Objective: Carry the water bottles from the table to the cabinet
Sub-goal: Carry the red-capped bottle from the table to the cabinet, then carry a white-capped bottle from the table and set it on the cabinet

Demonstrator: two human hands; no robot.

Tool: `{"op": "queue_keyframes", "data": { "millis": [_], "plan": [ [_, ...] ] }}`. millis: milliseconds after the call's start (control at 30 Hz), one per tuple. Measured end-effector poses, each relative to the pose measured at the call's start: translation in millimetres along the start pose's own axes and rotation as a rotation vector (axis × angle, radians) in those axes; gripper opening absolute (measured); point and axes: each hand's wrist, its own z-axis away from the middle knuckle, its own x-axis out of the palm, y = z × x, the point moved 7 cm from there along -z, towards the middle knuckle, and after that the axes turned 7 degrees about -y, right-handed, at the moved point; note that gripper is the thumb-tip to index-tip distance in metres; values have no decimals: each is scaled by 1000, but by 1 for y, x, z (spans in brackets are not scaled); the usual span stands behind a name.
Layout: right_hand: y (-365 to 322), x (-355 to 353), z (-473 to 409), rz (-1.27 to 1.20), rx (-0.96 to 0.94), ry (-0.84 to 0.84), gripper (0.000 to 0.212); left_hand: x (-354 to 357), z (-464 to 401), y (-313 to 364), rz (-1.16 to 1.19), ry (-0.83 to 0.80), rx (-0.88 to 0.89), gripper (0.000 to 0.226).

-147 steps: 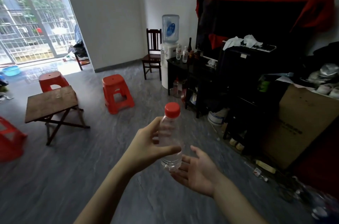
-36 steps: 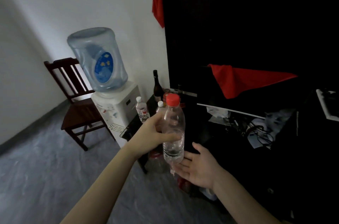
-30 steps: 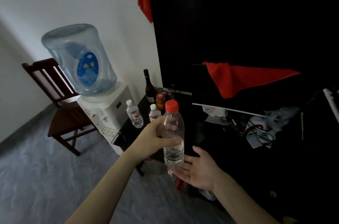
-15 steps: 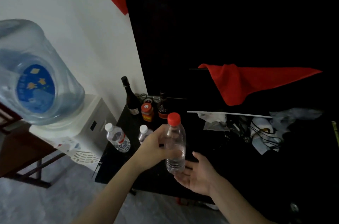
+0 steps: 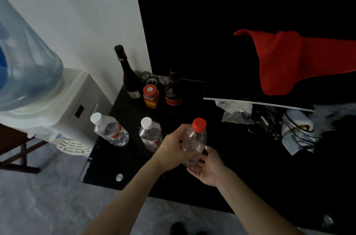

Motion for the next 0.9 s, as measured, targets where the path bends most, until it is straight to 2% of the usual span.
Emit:
{"op": "queue_keyframes", "data": {
  "millis": [200,367,567,633,800,900],
  "plan": [
    [-7,-21,-5,-61,-96,115,56,18,-19,-24,-21,37,13,74],
    [-5,-25,4,-87,-90,57,56,25,-26,-40,-49,29,-17,73],
    [-19,-27,40,72,-54,8,49,18,-20,-50,-108,-37,-128,76],
    [-31,-26,59,141,-55,7,46,17,-16,-42,-172,-79,-154,77],
    [-69,-2,120,262,-121,-43,41,-2,5,3,-317,-9,-215,96],
    [-90,20,158,374,-187,-86,38,-22,18,43,-362,83,-189,78]
  ]
}}
